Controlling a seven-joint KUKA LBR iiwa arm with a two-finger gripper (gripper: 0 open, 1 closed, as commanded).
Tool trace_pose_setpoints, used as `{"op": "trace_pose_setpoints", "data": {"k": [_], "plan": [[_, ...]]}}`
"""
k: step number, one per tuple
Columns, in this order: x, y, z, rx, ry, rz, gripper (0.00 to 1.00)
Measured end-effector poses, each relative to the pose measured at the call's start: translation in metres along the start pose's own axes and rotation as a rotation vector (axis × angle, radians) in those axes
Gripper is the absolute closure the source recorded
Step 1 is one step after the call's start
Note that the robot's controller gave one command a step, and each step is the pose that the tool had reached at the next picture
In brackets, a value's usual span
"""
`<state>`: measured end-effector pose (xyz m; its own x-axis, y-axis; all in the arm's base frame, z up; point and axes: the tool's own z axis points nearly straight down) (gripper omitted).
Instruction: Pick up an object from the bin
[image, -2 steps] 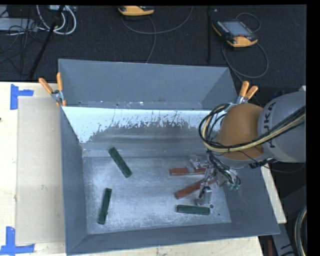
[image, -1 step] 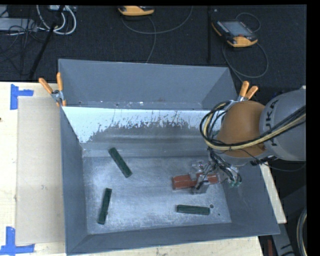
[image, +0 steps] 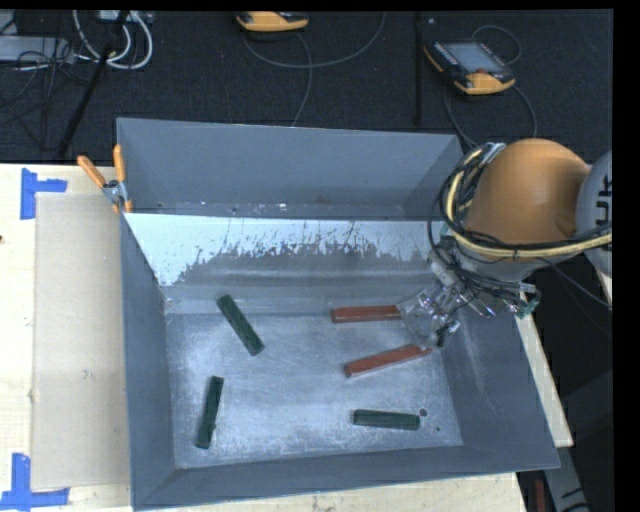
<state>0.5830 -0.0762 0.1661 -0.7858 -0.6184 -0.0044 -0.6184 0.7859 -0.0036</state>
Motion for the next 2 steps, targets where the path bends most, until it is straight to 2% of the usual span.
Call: {"op": "trace_pose_setpoints", "data": {"k": [1,2], "plan": [[0.001,0.001,0.002,-0.005,0.003,0.003,0.00],[0.005,0.014,0.101,-0.011,0.009,-0.014,0.00]]}}
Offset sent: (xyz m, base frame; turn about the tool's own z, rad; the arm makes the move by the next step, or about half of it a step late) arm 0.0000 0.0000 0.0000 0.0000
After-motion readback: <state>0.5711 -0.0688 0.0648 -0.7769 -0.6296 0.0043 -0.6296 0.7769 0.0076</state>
